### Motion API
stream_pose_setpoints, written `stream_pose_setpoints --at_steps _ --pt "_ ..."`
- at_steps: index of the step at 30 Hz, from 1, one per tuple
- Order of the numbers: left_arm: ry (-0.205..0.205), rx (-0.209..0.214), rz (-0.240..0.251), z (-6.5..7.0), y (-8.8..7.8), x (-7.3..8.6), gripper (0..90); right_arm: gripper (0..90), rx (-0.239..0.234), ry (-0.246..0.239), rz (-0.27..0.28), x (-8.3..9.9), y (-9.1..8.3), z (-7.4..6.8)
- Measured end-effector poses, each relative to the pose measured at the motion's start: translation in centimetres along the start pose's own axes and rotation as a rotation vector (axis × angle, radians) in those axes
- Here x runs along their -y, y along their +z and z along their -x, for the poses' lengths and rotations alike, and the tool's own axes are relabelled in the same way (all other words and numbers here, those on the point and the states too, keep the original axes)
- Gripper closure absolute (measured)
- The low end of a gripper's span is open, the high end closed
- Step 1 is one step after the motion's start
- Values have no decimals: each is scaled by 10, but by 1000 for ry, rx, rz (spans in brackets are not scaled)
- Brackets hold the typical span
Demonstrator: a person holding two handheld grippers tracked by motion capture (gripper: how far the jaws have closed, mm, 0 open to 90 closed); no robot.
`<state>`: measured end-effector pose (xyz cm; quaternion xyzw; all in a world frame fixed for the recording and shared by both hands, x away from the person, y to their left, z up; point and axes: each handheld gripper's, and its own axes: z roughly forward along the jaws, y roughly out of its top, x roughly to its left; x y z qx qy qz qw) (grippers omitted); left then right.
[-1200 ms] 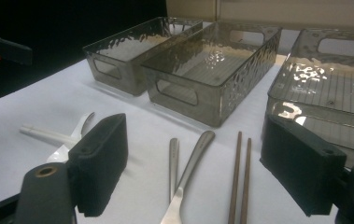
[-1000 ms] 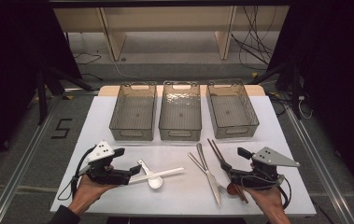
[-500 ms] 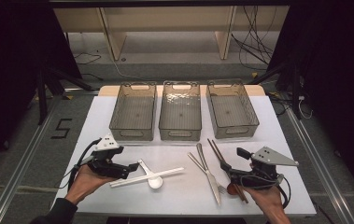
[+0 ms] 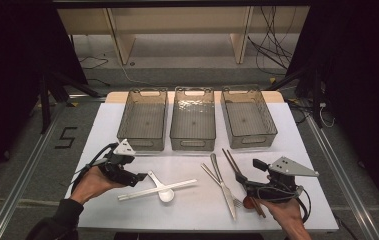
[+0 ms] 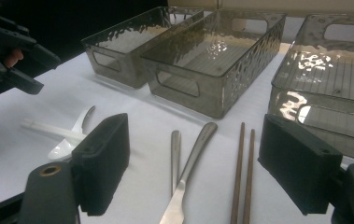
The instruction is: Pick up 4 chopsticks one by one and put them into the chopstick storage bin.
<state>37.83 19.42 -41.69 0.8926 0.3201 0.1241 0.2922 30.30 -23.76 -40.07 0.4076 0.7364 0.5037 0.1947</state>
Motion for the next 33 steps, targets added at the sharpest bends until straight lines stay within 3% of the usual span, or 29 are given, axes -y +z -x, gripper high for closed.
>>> stream_pose_setpoints --at_steps 14,17,19,21,28,33 --pt "99 66 -206 7 23 3 322 257 -1 5 -24 0 2 0" --pt "120 79 -224 8 26 3 344 258 -1 7 -33 1 3 1" --pt "114 79 -221 10 27 4 359 257 0 11 -36 1 3 1" --pt "144 90 -251 11 29 4 379 258 -3 13 -37 1 3 1" --pt "193 106 -290 13 36 4 459 258 -4 15 -42 1 4 1" --pt "209 113 -297 14 40 4 507 258 -3 15 -41 1 3 1"
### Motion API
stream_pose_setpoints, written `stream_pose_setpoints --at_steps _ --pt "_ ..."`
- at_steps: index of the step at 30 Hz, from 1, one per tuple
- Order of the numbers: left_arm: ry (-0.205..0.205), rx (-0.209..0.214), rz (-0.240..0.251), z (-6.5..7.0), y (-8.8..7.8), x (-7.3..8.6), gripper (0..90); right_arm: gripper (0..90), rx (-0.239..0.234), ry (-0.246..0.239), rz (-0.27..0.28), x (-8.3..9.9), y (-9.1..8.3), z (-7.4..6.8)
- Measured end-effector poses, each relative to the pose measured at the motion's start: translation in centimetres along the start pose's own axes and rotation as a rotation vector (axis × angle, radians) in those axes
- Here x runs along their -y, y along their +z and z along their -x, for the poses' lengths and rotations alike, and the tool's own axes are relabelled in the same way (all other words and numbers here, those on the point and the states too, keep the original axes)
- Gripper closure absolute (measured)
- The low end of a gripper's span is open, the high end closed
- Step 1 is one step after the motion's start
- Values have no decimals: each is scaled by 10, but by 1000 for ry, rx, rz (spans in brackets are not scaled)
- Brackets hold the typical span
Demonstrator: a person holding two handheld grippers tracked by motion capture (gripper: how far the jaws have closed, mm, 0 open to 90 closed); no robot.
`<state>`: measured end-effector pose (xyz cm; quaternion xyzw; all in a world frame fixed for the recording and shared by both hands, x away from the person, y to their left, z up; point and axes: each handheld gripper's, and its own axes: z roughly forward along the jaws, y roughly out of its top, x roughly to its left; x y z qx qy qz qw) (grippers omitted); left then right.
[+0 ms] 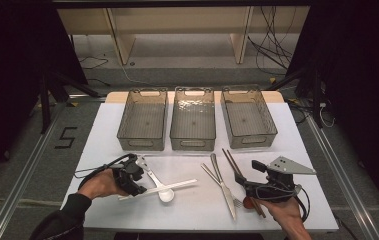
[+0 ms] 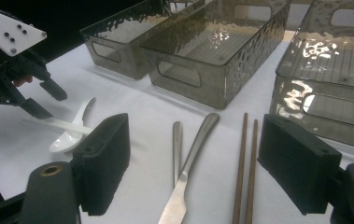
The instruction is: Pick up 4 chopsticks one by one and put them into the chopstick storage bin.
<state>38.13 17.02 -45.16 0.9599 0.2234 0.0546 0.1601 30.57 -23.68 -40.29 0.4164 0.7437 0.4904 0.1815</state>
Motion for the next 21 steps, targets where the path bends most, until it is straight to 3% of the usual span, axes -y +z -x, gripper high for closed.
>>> stream_pose_setpoints --at_steps 12,21 --pt "38 -11 -29 3 5 -3 566 261 -2 0 -2 0 1 0" --pt "67 1 -48 4 12 -3 662 263 -2 1 -5 0 1 0"
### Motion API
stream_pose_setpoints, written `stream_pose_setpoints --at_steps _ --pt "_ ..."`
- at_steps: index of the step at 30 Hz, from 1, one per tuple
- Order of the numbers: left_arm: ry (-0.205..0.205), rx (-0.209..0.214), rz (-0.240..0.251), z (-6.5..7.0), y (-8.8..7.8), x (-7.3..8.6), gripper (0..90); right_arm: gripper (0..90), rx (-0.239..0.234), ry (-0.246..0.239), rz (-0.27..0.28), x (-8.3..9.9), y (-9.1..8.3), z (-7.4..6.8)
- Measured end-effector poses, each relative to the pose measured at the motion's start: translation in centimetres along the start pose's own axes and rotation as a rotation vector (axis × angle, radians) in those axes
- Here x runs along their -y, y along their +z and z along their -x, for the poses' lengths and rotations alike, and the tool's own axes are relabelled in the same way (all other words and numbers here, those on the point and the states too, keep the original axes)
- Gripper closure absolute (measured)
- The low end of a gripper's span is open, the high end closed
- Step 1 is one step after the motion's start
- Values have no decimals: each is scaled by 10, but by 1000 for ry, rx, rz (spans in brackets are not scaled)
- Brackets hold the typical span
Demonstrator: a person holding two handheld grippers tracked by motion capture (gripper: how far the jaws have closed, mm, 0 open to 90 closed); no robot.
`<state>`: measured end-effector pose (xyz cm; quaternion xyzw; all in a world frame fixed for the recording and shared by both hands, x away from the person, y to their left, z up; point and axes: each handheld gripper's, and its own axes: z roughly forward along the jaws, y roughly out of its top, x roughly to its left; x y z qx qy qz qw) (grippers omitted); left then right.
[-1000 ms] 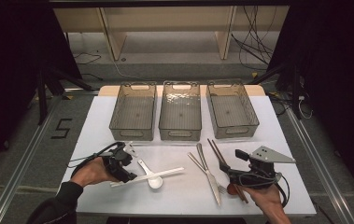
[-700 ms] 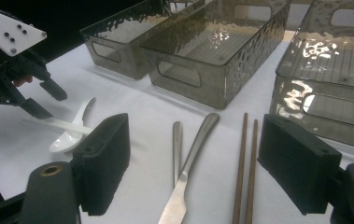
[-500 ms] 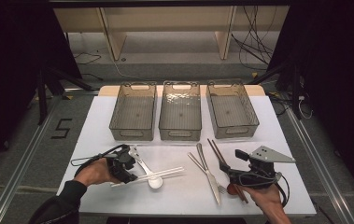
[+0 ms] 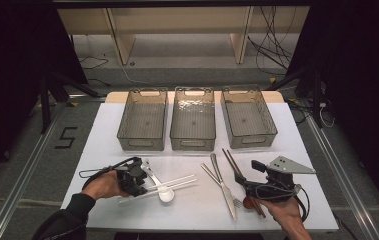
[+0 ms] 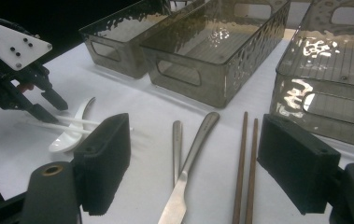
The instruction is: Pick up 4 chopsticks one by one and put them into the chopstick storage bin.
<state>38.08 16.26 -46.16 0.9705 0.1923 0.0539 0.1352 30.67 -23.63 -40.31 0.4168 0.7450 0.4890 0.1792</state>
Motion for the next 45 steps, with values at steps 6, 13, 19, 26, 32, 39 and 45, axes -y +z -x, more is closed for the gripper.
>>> stream_pose_setpoints --at_steps 6,13,19,26,32,39,45 --pt "40 7 -5 2 1 -1 738 265 1 -1 -2 0 0 0" --pt "81 14 -7 3 1 -1 825 267 1 0 -5 0 1 0" --pt "62 6 42 3 -5 -2 835 268 -1 2 -3 0 0 1" --pt "32 -12 112 1 -21 -1 837 269 -1 1 -3 0 0 1" --pt "-40 -26 199 -3 -33 -3 837 268 -9 2 8 0 -1 1" --pt "-208 -39 335 -14 -47 -1 837 262 -13 4 29 0 -2 1" --pt "-284 -53 382 -25 -54 0 837 251 -13 -6 38 -1 -3 0"
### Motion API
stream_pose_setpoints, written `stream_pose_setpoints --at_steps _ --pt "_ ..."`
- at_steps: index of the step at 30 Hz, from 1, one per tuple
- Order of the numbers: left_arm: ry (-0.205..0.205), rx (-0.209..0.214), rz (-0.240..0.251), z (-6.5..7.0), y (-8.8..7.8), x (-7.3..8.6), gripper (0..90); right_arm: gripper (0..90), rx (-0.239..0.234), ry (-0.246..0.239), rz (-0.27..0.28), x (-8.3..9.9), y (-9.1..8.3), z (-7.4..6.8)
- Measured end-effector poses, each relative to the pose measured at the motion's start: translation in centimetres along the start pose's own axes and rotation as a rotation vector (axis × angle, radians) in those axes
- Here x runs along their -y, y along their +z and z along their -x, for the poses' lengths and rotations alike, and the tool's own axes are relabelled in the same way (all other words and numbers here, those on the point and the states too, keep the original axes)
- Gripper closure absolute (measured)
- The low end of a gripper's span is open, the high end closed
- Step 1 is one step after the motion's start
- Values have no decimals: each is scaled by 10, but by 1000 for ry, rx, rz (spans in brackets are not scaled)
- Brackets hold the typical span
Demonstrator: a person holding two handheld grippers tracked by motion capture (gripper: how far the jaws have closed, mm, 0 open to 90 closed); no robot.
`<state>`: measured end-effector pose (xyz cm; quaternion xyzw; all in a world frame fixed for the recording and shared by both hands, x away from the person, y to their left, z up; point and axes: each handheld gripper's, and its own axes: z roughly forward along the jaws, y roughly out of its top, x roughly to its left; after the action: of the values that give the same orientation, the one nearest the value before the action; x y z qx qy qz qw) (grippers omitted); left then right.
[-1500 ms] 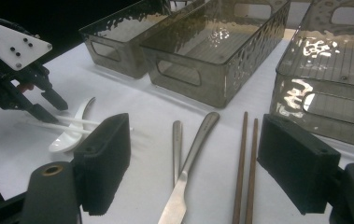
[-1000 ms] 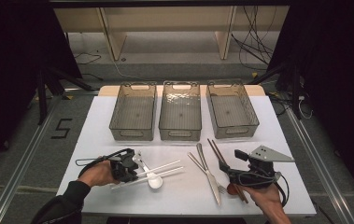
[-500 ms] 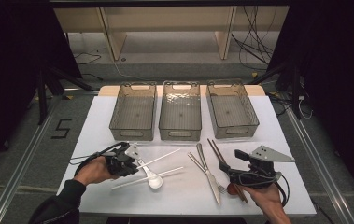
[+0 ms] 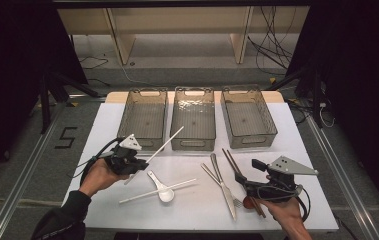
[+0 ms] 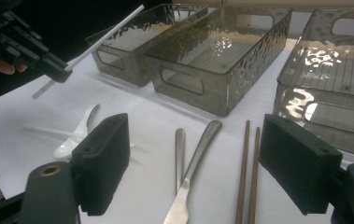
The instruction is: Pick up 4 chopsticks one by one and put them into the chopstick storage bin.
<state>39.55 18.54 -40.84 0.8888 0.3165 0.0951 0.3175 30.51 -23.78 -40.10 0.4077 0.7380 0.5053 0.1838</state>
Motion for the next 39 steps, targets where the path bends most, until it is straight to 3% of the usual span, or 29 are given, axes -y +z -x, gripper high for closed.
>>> stream_pose_setpoints --at_steps 8,16,22,30,39 --pt "-36 -15 25 -10 -3 -11 837 248 -2 -3 8 0 0 0" --pt "-82 -73 90 -27 -14 -22 837 248 -6 2 7 0 0 0" --pt "-99 -102 108 -38 -15 -31 837 248 -12 -1 11 0 0 -1" --pt "-123 -147 113 -61 -14 -42 837 248 -16 0 12 0 0 -1" --pt "-114 -187 102 -78 -18 -59 837 248 -15 5 6 0 1 0"
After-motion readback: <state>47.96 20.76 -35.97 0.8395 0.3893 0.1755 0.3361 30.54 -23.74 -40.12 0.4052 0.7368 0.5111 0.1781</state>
